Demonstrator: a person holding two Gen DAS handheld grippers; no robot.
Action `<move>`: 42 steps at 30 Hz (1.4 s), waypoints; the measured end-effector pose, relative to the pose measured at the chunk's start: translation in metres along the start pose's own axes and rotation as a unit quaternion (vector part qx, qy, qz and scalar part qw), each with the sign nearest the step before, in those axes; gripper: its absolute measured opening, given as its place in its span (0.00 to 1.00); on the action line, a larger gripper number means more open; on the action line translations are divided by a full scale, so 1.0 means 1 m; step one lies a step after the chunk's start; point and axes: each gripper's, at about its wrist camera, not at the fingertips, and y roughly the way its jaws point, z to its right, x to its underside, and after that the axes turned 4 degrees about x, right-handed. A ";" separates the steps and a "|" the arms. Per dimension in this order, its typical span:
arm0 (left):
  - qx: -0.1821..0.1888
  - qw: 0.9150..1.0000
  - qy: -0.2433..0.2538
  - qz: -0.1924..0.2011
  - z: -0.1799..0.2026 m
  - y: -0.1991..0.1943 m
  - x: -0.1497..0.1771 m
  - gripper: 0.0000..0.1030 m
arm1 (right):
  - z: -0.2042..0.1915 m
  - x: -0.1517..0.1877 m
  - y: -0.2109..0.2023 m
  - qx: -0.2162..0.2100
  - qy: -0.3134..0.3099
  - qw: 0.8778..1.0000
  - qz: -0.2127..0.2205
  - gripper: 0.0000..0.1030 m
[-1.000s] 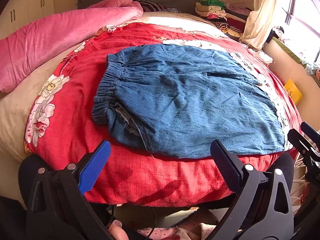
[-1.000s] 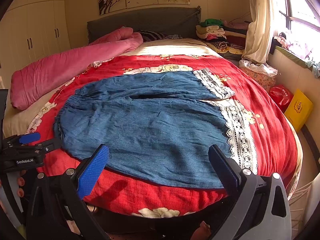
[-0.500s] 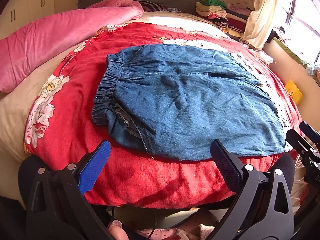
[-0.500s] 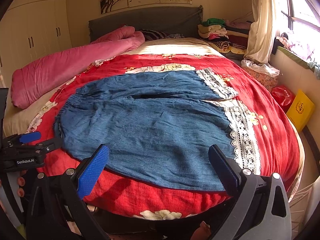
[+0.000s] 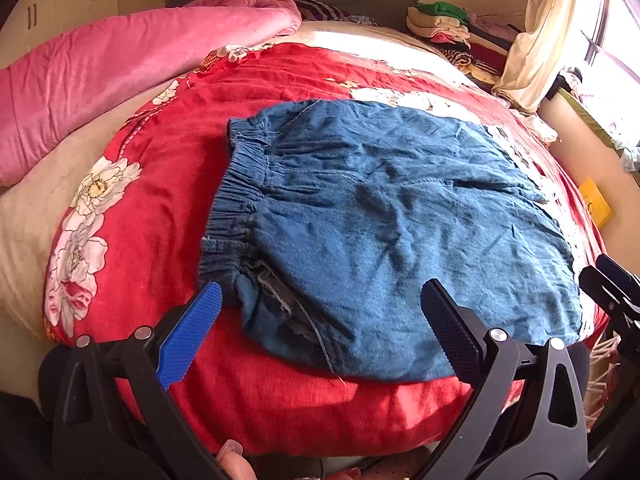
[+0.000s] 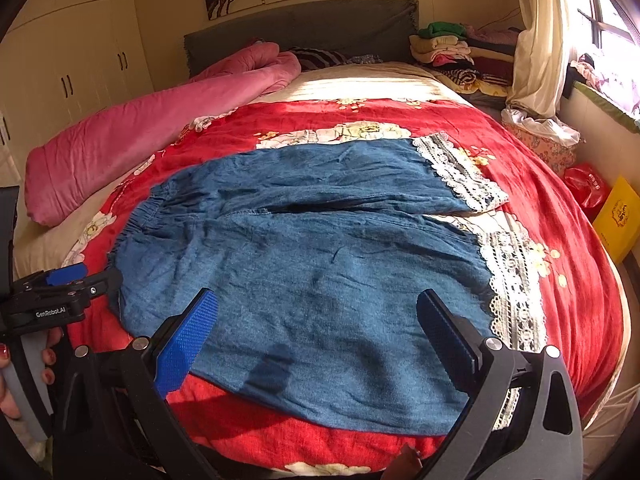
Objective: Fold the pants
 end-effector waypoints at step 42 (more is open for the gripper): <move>0.077 0.997 0.007 0.009 -0.098 0.140 -0.150 0.28 | -0.084 -0.189 0.272 -0.071 -0.238 0.959 -0.135 0.96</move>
